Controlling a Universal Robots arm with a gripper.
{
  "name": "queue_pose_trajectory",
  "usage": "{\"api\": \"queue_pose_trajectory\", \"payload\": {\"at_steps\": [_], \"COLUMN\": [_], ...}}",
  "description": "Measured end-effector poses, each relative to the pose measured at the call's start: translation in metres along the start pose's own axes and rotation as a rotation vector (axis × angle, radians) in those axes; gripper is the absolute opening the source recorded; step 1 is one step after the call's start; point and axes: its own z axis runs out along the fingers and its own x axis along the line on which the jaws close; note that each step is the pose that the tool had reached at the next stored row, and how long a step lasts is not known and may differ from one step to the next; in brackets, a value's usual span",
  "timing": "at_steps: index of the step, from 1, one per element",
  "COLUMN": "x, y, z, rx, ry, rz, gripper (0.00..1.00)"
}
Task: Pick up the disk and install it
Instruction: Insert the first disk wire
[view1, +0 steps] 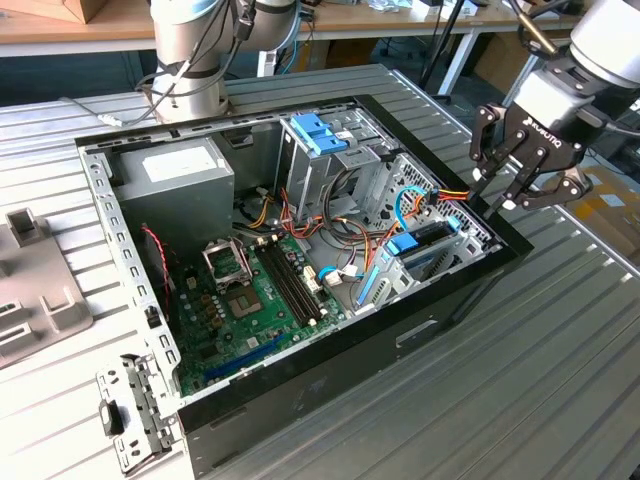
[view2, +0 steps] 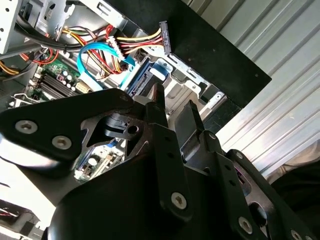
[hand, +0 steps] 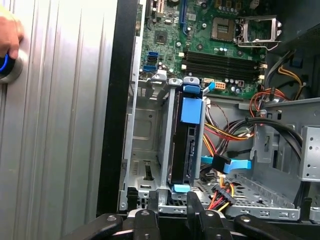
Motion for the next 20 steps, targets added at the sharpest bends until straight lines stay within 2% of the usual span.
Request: {"api": "queue_pose_trajectory", "payload": {"at_steps": [7, 12, 20], "x": [0.0, 0.0, 0.0], "y": [0.0, 0.0, 0.0], "z": [0.0, 0.0, 0.0], "rx": [-0.0038, -0.0081, -0.0134], "ry": [0.0003, 0.0007, 0.0012], "rz": [-0.043, -0.094, -0.154], "gripper": [0.36, 0.36, 0.36]}}
